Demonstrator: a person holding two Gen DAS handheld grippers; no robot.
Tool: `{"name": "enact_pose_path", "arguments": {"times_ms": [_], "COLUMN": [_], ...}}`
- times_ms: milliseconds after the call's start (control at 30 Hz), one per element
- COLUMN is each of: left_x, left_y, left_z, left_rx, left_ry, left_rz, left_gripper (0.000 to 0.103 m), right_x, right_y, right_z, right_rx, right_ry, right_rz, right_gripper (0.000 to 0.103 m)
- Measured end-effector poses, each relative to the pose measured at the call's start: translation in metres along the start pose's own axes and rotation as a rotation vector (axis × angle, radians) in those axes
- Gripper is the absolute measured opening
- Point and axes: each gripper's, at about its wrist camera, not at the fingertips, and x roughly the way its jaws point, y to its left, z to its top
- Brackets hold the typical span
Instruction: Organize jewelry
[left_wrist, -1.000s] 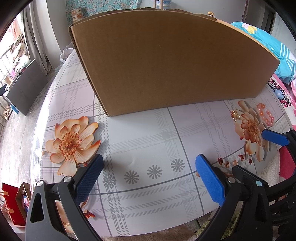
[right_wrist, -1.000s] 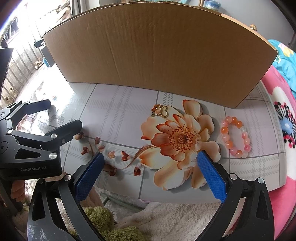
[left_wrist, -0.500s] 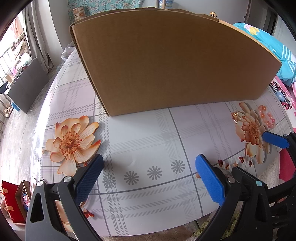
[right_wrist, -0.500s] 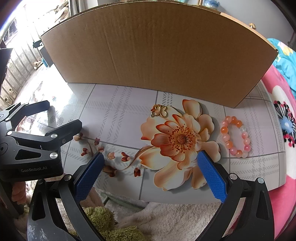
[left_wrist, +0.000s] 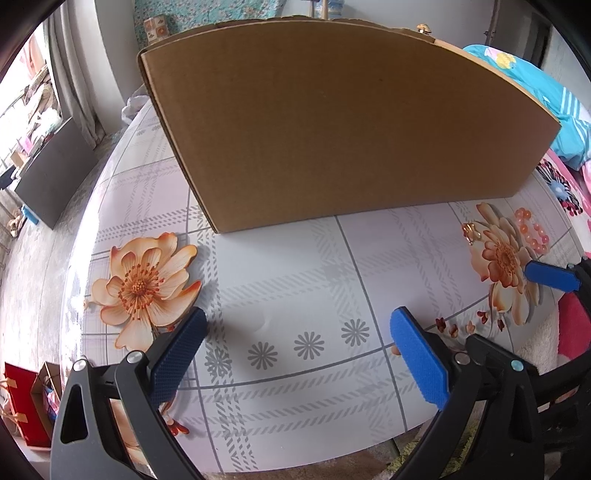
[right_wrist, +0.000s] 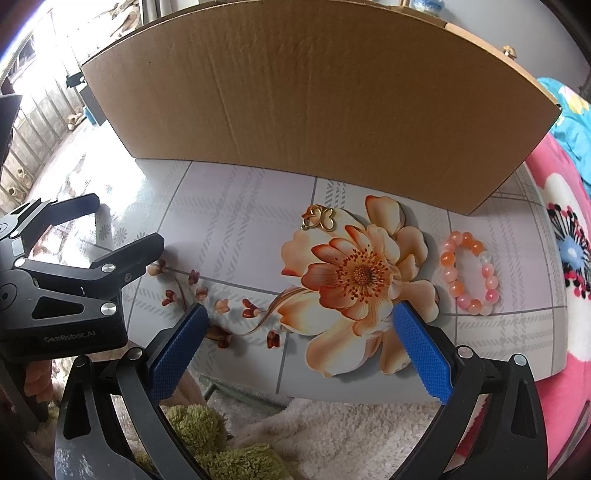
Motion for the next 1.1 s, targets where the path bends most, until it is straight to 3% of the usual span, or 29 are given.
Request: {"name": "enact_pose_path", "arguments": {"times_ms": [267,433,600,833,967,1100], "left_x": [-0.002,-0.022,-0.021,-0.002,0.004,0.01], "left_y": [0.003,-0.013,-0.041,-0.077,-0.087,-0.094], "left_z": [-0.003,0.006,0.022,0.035,0.034,0.038], "left_rx": [0.053,0.15,0.261,0.287,0.314,0.363], "left_ry": [-0.055,-0.191,-0.194,-0.104,-0.08,-0.066], "left_rz": [-0.031,-0.138,-0.258,-0.345,-0.332,-0.301], "left_gripper": [0.098,0.098,0.081,0.052,0.037,0.03], "right_x": [-0.041,-0.049,-0.05,-0.04,-0.035,-0.033], "right_y": [-0.023,-0.039,-0.056,-0.074,-0.077,-0.081], "right_z": [-0.009,-0.019,-0.025,-0.031,-0.036,-0.038], "right_rx": [0.029,0.057,0.102,0.182,0.196,0.195], "right_ry": [-0.171,-0.193,-0.202,-0.189,-0.174,-0.174], "right_rz": [-0.064,-0.019,0.007,0.011,0.021,0.039], "right_gripper": [0.096,0.088,0.077,0.069,0.065,0.063]}}
